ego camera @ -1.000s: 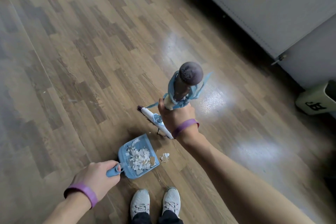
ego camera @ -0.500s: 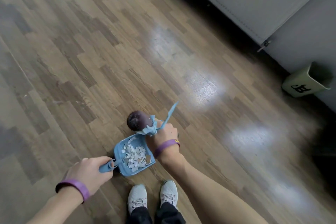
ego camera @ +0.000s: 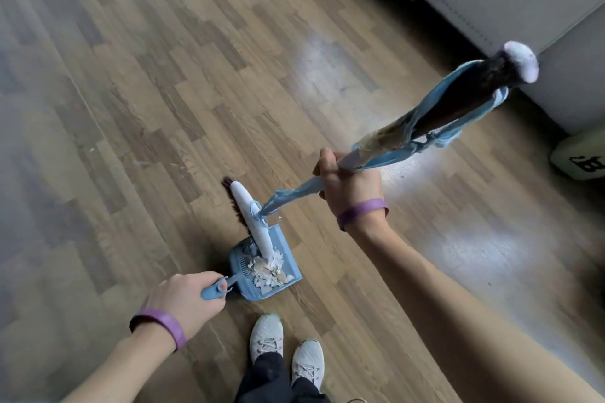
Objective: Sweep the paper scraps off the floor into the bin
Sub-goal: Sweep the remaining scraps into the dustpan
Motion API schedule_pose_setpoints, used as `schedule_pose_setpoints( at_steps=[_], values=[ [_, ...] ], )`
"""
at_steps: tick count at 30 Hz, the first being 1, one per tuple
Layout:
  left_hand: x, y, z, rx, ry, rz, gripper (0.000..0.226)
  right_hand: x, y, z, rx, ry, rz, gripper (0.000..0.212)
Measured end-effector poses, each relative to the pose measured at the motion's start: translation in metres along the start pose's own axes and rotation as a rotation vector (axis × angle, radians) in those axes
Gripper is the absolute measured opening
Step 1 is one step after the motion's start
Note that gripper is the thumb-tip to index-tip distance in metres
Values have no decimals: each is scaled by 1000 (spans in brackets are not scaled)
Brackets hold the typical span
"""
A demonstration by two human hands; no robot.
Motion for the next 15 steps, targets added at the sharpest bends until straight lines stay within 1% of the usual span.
schedule_pose_setpoints(
  at_steps=[4,8,12,15],
  values=[
    [-17,-1,-6,-114,78,37,10,6,8,-1,-22,76,-2,32],
    [-36,-3,-12,-176,158,101,10,11,8,6,-70,105,-25,44],
    [-47,-8,-20,-293,251,164,9,17,4,14,-107,135,-57,36],
    [-50,-14,-24,-353,270,212,8,22,2,5,-96,167,-83,34]
  ],
)
Point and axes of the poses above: each hand's wrist, its own x-axis towards the middle knuckle, its own y-axis out of the back of the hand, z = x × y, the point moved 1 cm from there along x, towards the middle knuckle, and after that the axes turned 10 degrees about -x, right-handed, at the moved point
